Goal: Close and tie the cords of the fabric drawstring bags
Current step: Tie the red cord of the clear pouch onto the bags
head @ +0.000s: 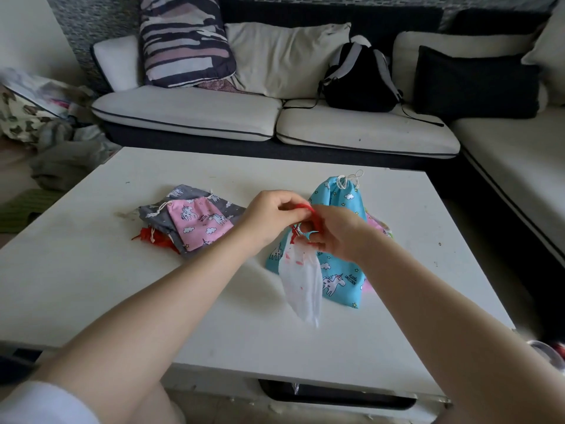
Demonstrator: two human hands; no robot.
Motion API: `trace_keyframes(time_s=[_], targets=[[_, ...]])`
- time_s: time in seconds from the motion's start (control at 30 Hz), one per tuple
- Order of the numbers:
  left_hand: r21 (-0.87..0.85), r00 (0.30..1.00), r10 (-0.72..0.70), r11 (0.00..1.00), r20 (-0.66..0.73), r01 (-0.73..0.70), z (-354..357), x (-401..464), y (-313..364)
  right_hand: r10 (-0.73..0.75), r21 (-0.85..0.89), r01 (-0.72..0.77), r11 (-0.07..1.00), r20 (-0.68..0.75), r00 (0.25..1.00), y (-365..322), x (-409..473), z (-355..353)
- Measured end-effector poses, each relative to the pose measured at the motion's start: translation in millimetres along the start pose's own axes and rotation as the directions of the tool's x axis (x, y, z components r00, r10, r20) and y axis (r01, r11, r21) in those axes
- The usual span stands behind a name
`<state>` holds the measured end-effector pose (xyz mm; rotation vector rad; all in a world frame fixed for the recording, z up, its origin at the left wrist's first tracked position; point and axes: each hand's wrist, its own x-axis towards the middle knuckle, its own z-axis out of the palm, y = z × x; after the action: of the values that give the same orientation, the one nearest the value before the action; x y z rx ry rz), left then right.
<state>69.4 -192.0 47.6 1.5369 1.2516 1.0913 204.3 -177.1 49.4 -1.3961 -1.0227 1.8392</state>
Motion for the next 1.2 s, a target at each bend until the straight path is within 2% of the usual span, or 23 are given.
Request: trace_keyframes(time_s=[0.13,0.2,0.3,0.37,0.43,0.47,0.5,0.53,0.63,0.7,0.77,0.87,0.93,1.0,1.13,1.2], targets=[[-0.021,0.998,0.019,1.0,0.055,-0.018,1,-2,3,0.038,0.128,-0.041,0.991,0.03,0.999,2,2,-4],[-0.05,0.998,0.021,0.999,0.058,-0.018,3,-4,4,-0.003,0.16,-0.002,0.987,0.03,1.0,3,5,-4],[-0.203,0.995,-0.102,0.974,-0.017,0.097,4,-2,4,-0.104,0.329,0.096,0.94,0.008,0.995,0,7,-5],[-0.465,0.967,-0.247,0.865,-0.069,0.187,1,2,4,-0.132,0.445,0.134,0.885,-0.035,0.991,-2,9,-10],[-0.742,0.91,-0.4,0.642,-0.11,0.193,-12,7,-1,-0.094,0.637,0.158,0.755,-0.133,0.987,-3,13,-24],[-0.824,0.889,-0.445,0.54,-0.108,0.17,-20,8,-6,-0.053,0.721,0.177,0.67,-0.192,0.98,-2,15,-33],[-0.857,0.879,-0.47,0.483,-0.082,0.178,-27,8,-10,-0.02,0.742,0.2,0.64,-0.245,0.969,1,17,-42],[-0.842,0.873,-0.485,0.492,-0.052,0.223,-31,7,-14,-0.006,0.699,0.215,0.682,-0.288,0.958,5,19,-48],[-0.69,0.856,-0.517,0.616,0.009,0.38,-27,4,-27,-0.094,0.388,0.239,0.89,-0.356,0.93,12,21,-50],[-0.562,0.865,-0.498,0.733,-0.06,0.383,-24,6,-29,-0.208,0.144,0.279,0.949,-0.377,0.903,7,19,-41],[-0.371,0.897,-0.419,0.863,-0.143,0.344,-23,7,-29,-0.327,-0.119,0.305,0.945,-0.396,0.858,2,18,-35],[-0.039,0.946,-0.294,0.956,-0.134,0.292,-22,7,-29,-0.443,-0.4,0.288,0.87,-0.377,0.813,0,16,-29],[0.324,0.98,-0.189,0.925,-0.058,0.198,-23,7,-31,-0.509,-0.561,0.273,0.782,-0.319,0.8,0,14,-27],[0.589,0.985,-0.162,0.802,0.056,0.098,-25,5,-30,-0.553,-0.671,0.263,0.693,-0.262,0.791,-2,11,-29],[0.763,0.957,-0.217,0.646,0.193,-0.007,-33,2,-34,-0.569,-0.831,0.174,0.528,-0.193,0.799,0,9,-35],[0.786,0.942,-0.247,0.617,0.226,-0.027,-35,0,-37,-0.524,-0.888,0.101,0.449,-0.17,0.834,4,7,-35]])
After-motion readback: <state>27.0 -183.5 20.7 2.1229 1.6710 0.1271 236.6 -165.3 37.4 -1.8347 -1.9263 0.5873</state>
